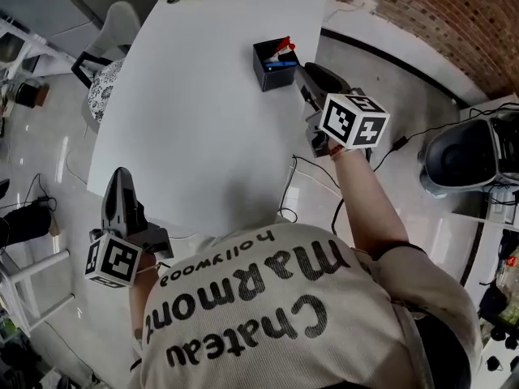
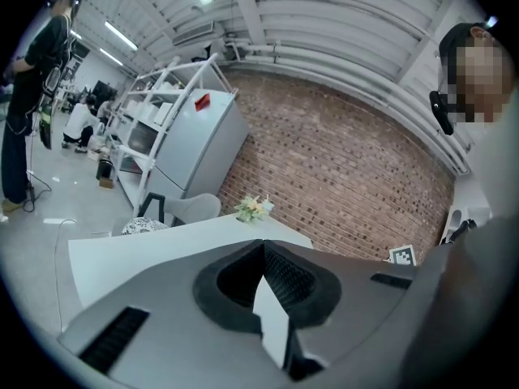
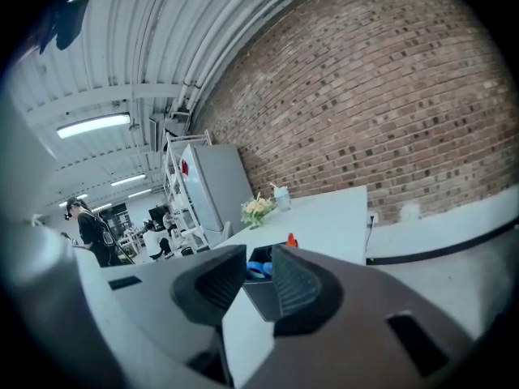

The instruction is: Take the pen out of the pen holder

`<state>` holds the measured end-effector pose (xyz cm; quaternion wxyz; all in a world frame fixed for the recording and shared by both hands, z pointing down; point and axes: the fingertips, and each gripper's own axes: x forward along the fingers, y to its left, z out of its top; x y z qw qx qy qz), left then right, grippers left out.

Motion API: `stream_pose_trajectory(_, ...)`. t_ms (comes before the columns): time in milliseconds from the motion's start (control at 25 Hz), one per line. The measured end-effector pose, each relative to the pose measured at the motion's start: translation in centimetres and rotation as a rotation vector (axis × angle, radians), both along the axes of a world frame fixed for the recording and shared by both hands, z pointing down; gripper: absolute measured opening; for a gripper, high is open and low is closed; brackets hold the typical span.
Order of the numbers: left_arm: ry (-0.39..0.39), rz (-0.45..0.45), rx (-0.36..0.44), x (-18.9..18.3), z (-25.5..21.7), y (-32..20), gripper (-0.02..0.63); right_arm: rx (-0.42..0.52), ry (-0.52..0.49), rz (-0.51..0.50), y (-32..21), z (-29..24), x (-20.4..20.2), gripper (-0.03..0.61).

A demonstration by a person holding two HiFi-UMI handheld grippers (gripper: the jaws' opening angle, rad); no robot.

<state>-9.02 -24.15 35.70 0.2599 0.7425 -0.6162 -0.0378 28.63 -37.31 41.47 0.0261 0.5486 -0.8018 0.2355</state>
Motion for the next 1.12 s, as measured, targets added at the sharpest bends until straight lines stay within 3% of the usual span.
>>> stream_pose_trajectory(1120,-0.021,-0.039,-0.048,-0.9,1.3,-1.0,0.0,-0.05,0.127,-0.065,-5.7,3.2,-1.3,0.104)
